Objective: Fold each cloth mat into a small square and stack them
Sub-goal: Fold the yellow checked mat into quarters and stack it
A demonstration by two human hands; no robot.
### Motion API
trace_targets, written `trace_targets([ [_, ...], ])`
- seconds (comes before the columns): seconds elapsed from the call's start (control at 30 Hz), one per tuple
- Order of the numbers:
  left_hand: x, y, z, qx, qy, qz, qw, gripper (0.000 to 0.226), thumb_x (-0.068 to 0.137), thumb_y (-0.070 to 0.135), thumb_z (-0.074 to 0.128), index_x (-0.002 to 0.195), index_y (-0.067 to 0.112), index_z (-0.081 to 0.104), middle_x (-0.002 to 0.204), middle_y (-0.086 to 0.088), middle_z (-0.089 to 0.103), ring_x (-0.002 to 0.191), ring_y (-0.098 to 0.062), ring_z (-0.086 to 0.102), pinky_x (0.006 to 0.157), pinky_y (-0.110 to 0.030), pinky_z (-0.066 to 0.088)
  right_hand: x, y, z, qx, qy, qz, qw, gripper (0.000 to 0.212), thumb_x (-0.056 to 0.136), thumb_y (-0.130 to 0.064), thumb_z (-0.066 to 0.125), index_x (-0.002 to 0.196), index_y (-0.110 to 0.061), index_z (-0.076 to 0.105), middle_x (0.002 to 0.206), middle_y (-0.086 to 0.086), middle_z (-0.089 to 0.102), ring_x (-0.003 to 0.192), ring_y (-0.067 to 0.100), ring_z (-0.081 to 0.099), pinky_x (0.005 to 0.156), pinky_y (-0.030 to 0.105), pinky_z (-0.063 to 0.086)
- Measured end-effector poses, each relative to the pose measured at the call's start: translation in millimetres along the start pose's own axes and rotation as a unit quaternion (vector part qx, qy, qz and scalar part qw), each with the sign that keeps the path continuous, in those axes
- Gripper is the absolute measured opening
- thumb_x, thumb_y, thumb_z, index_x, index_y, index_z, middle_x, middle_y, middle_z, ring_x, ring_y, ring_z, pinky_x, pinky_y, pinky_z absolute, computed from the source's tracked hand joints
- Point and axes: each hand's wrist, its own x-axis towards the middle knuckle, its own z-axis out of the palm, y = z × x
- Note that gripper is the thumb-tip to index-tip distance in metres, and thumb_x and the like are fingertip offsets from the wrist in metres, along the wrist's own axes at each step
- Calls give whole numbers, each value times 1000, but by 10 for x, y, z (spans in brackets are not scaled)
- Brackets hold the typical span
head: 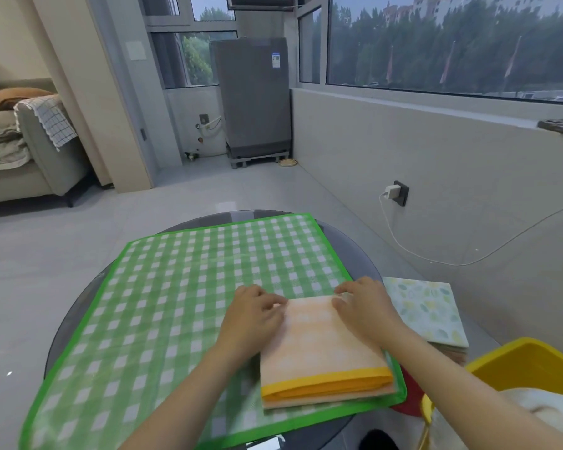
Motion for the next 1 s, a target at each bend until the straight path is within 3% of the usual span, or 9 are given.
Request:
trace_targets([
  [0.07, -31, 60, 52, 113, 8, 37, 993, 31, 94, 32, 44, 118, 30, 63, 106, 7, 48, 107, -15, 38, 94, -25, 28, -92, -32, 69, -125, 10, -69, 990, 37, 97, -34, 37, 130, -28, 49, 133, -2, 47, 124, 21, 35, 103, 33, 27],
  [0.17, -67, 201, 121, 140, 6, 62, 988, 36, 95, 27, 38, 123, 20, 60, 131, 4, 48, 124, -15, 36, 103, -25, 21, -217, -100, 139, -137, -15, -127, 982, 46, 99, -34, 24, 144, -26, 31, 155, -1, 23, 143, 16, 14, 115, 33, 6],
  [0.3, -136, 340, 276, 134, -87, 35, 987, 51, 100, 29, 23, 149, 15, 23, 158, -1, 15, 145, -14, 9, 118, -28, 1, -249, -89, 257, -164, -68, -161, 971, 83, 75, -50, -16, 150, -22, 7, 158, -4, 1, 145, 11, -6, 112, 28, -14],
  [0.43, -198, 348, 393, 174, -116, 27, 977, 64, 92, 43, 3, 151, 18, -2, 159, 2, -9, 145, -12, -14, 116, -32, -15, -257, -69, 294, -179, -85, -172, 965, 92, 69, -58, -30, 149, -20, -5, 158, -3, -10, 143, 9, -15, 111, 28, -18],
  [0.5, -213, 316, 402, 181, -108, 32, 977, 68, 87, 48, -3, 150, 21, -5, 158, 3, -12, 144, -11, -17, 113, -30, -17, -269, -69, 298, -182, -91, -174, 964, 98, 60, -57, -30, 148, -20, -7, 157, -3, -12, 137, 4, -21, 112, 28, -19],
  [0.6, -218, 267, 394, 188, -110, 7, 976, 61, 97, 46, 9, 150, 20, -8, 157, 0, -16, 143, -13, -20, 115, -32, -17, -240, -1, 316, -172, -83, -155, 969, 91, 70, -61, -30, 148, -20, -8, 157, -4, -13, 132, 0, -24, 112, 27, -19],
  [0.77, -204, 206, 400, 167, -105, -30, 980, 60, 99, 44, 12, 150, 18, -9, 157, 0, -16, 143, -13, -18, 117, -36, -13, -193, 140, 275, -177, -75, -107, 976, 96, 65, -65, -33, 147, -20, -12, 156, -6, -14, 142, 10, -17, 114, 31, -16],
  [0.9, -177, 31, 270, 136, -62, -72, 986, 53, 101, 38, 12, 151, 24, 6, 159, 7, 2, 146, -10, -2, 119, -37, -2, -178, 151, 239, -144, -85, -80, 983, 56, 98, -44, 2, 150, -23, -2, 158, -9, -4, 145, 11, -8, 118, 35, -8],
  [1.0, -130, -44, 165, 111, -22, -73, 991, 43, 101, 37, 24, 143, 33, 34, 149, 12, 31, 137, -10, 22, 109, -34, 14, -99, 159, 163, -110, -34, -76, 990, 45, 101, -34, 21, 146, -27, 27, 151, -12, 27, 138, 15, 19, 111, 31, 14],
])
